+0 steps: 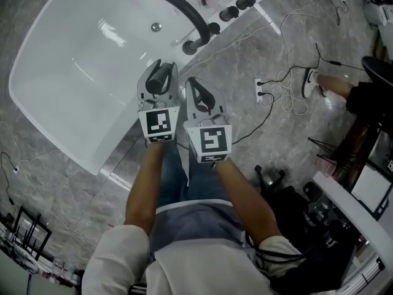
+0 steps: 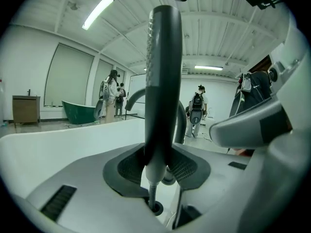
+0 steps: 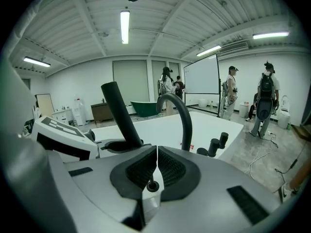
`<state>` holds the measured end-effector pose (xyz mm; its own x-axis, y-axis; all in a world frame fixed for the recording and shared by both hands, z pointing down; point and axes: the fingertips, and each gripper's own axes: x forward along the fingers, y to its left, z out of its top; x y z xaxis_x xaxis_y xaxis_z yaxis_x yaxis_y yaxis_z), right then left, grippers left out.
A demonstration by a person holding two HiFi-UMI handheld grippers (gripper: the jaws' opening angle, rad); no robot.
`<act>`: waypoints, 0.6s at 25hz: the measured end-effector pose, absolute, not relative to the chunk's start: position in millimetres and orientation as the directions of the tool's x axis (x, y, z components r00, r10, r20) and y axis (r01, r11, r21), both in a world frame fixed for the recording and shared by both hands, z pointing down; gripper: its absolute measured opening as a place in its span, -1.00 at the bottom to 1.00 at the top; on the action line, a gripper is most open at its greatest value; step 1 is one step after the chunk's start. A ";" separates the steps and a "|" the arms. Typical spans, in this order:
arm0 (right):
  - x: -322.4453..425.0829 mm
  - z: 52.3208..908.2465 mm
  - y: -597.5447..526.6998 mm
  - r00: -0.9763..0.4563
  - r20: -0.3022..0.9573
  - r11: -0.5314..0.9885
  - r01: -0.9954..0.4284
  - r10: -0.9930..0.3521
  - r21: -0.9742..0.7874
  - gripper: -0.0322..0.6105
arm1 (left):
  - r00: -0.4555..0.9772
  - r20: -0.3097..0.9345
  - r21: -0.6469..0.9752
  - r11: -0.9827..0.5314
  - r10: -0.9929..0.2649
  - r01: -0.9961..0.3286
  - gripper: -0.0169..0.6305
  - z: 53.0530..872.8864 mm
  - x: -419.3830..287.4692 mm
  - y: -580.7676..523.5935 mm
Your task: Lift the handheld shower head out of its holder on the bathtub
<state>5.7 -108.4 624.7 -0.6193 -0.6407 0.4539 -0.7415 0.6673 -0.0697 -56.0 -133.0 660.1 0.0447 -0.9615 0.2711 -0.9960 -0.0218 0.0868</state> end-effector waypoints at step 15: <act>1.0 499.6 -100.6 -0.689 0.287 0.709 -0.703 -0.665 -0.044 -0.85 | 0.053 0.158 0.071 -0.042 -0.986 -0.997 -0.49 519.9 -60.4 -120.9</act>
